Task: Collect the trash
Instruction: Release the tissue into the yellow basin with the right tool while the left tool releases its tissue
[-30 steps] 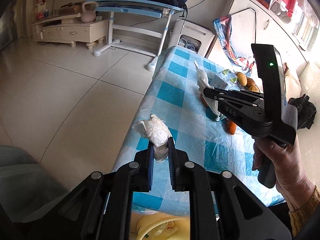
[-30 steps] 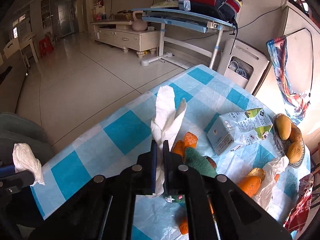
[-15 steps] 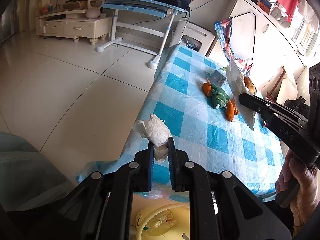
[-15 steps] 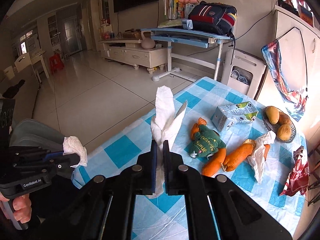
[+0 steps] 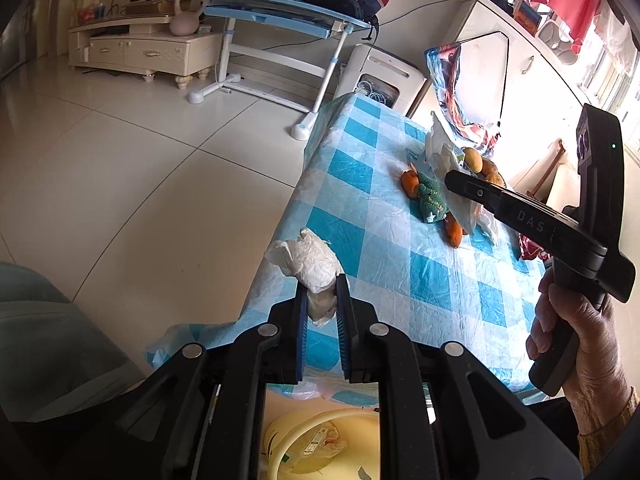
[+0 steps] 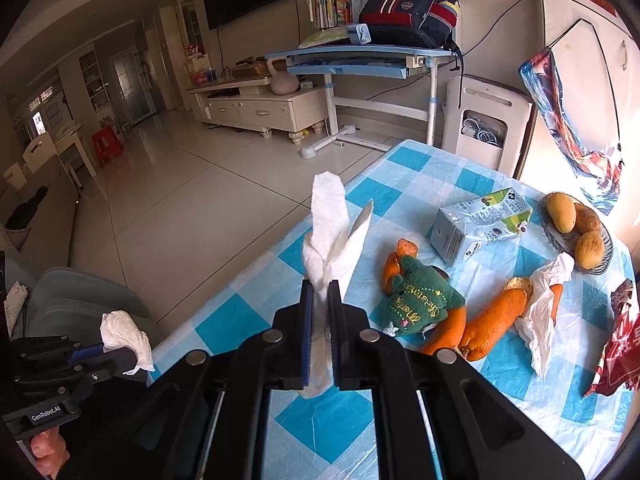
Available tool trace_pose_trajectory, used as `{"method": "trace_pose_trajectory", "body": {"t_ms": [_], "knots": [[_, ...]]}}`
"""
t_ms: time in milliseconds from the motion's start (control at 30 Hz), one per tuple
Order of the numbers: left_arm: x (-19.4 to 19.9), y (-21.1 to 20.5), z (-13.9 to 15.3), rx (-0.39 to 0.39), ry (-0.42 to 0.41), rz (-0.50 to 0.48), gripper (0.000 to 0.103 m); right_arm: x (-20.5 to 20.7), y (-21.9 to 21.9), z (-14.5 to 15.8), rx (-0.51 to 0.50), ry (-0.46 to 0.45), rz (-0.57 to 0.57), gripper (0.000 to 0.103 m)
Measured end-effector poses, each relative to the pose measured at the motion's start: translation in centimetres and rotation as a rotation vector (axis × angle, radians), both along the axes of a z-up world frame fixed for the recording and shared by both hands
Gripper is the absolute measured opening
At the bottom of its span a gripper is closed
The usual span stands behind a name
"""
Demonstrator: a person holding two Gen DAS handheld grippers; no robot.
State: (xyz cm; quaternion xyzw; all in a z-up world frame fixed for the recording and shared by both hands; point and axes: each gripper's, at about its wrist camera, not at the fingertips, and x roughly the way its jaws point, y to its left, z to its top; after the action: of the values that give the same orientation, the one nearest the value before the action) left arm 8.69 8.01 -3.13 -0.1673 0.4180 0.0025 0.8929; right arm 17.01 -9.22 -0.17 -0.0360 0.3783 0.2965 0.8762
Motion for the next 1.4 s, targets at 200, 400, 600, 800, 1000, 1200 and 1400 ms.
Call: {"method": "trace_pose_trajectory", "body": {"t_ms": [200,400,600,800,1000,1200,1400], "knots": [[0.0,-0.8,0.4,0.033,-0.016,-0.02,0.013,-6.3,-2.1,0.3,0.029,0.035,0.06,0.009],[-1.1,-3.3,1.2,0.105,-0.036,-0.081,0.013,-16.5,-3.9,-4.8,0.001,0.221,0.115,0.011],[-4.0,-5.7,0.9,0.154,-0.02,-0.149,0.013,-20.5,-2.8,-9.4,-0.092,0.348,0.146,0.037],[-7.3,-7.5,-0.5,0.183,0.015,-0.205,0.013,-20.2,-5.2,-6.8,-0.031,0.24,0.002,0.061],[-9.3,-9.9,-2.0,0.202,0.058,-0.293,0.013,-19.8,-8.9,-4.0,0.132,0.145,-0.17,0.072],[-10.4,-12.9,-4.8,0.205,0.161,-0.418,0.019,-19.4,-12.1,-3.1,0.228,0.086,-0.298,0.075],[-10.8,-13.3,-4.5,0.231,0.122,-0.391,0.067,-19.4,-14.2,-2.9,0.284,0.084,-0.372,0.076]]}}
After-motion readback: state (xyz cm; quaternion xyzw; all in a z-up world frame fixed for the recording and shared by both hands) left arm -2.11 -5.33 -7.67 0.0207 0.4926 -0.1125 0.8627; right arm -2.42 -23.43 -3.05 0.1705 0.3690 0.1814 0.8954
